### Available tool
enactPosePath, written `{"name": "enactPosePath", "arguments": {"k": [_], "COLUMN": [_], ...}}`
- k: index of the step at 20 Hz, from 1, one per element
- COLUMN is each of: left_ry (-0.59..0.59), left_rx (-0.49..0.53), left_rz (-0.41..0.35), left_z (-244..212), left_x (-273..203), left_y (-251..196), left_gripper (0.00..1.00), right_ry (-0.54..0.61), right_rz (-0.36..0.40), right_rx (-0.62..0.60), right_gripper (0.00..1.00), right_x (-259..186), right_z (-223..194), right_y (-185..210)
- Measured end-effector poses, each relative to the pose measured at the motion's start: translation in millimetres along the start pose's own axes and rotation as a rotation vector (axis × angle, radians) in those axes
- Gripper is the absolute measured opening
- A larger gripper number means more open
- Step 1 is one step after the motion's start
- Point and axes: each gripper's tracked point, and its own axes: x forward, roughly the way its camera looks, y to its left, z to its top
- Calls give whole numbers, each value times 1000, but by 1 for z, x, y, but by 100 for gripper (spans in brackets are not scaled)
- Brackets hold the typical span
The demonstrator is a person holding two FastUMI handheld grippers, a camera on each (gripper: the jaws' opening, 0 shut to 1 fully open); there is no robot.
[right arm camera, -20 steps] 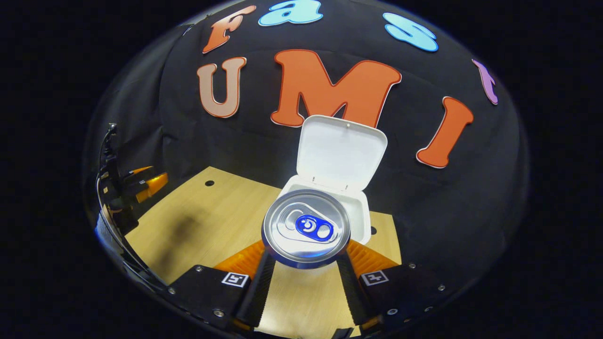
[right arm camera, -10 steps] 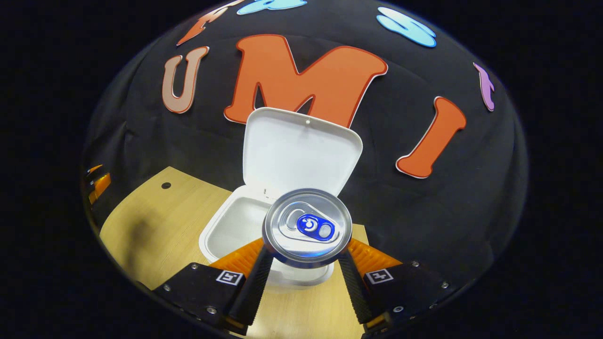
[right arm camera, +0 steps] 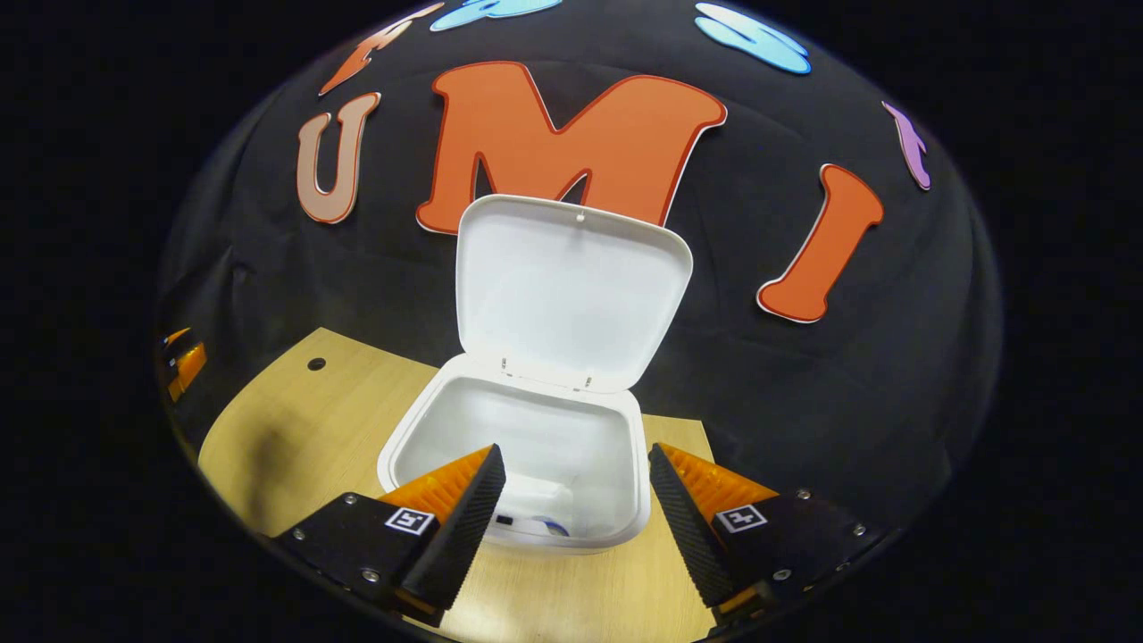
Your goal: Press the lid of the desktop garbage bin to open it, pick up the crumpled paper on the desktop and throw it into the bin, then pick up the pop can on the desktop and drop it into the bin, and finally close the garbage bin lid.
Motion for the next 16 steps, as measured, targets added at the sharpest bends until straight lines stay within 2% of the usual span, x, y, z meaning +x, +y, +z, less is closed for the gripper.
{"name": "enactPosePath", "arguments": {"k": [10, 14, 16], "left_ry": [14, 14, 14], "left_rx": [-26, -41, -50], "left_rz": [-4, -29, -22], "left_z": [-1, -1, -1], "left_x": [6, 9, 11], "left_y": [-14, -25, -25], "left_gripper": [100, 100, 100], "right_ry": [-37, -81, -95], "right_rz": [8, -9, 13], "right_rx": [-9, 13, 48], "right_gripper": [99, 99, 99], "right_x": [-14, -18, -18], "right_z": [49, 94, 118], "right_y": [0, -8, -7]}}
